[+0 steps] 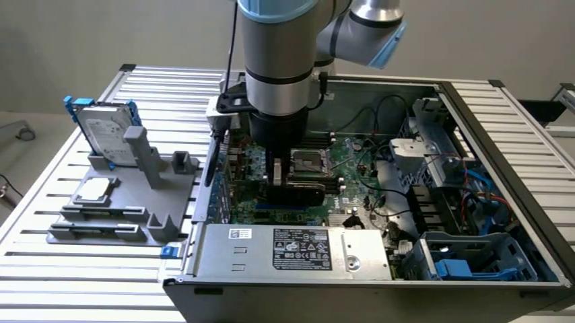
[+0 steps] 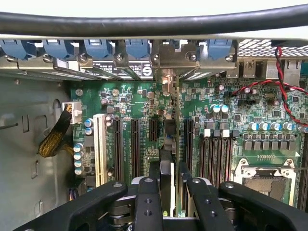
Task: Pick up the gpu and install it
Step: 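Insert the gpu into the slot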
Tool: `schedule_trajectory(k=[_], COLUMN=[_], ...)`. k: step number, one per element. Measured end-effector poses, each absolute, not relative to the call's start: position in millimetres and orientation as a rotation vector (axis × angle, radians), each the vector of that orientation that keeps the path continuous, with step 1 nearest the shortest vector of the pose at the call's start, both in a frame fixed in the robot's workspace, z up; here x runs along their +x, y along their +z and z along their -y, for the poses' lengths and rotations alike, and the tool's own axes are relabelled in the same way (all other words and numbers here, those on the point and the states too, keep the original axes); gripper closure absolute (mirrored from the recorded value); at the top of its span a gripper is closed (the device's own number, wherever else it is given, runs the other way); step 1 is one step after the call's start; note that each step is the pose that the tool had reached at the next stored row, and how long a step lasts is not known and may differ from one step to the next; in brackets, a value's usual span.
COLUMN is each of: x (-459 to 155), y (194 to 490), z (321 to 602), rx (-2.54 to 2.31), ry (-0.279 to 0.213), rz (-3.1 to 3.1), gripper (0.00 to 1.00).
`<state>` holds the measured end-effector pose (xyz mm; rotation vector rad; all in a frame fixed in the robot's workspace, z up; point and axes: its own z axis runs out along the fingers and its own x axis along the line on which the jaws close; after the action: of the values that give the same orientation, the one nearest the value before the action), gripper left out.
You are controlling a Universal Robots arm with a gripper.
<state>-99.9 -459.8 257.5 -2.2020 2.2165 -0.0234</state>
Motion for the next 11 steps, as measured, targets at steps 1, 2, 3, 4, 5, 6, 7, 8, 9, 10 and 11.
schedule_trajectory(k=[1, 2, 3, 4, 5, 6, 7, 8, 9, 10, 11], x=[-100.0, -100.1, -100.4, -100.6, -100.7, -100.9, -100.9, -100.9, -100.9, -100.9, -100.9], y=[257.4, 256.7, 256.4, 256.4, 256.5, 256.3, 256.2, 256.2, 256.1, 256.0, 255.9], z=[459.8, 459.6, 459.6, 459.6, 459.7, 459.7, 459.7, 459.8, 459.8, 459.8, 459.8], rx=[-2.202, -2.201, -2.201, -2.201, -2.202, -2.202, -2.202, -2.202, -2.202, -2.201, -2.201], ry=[-0.023, -0.022, -0.021, -0.02, -0.02, -0.02, -0.02, -0.019, -0.019, -0.019, -0.019], rz=[-2.216, -2.216, -2.216, -2.216, -2.216, -2.216, -2.216, -2.216, -2.216, -2.216, -2.216], gripper=[0.74, 0.74, 0.74, 0.74, 0.74, 0.74, 0.74, 0.74, 0.74, 0.74, 0.74])
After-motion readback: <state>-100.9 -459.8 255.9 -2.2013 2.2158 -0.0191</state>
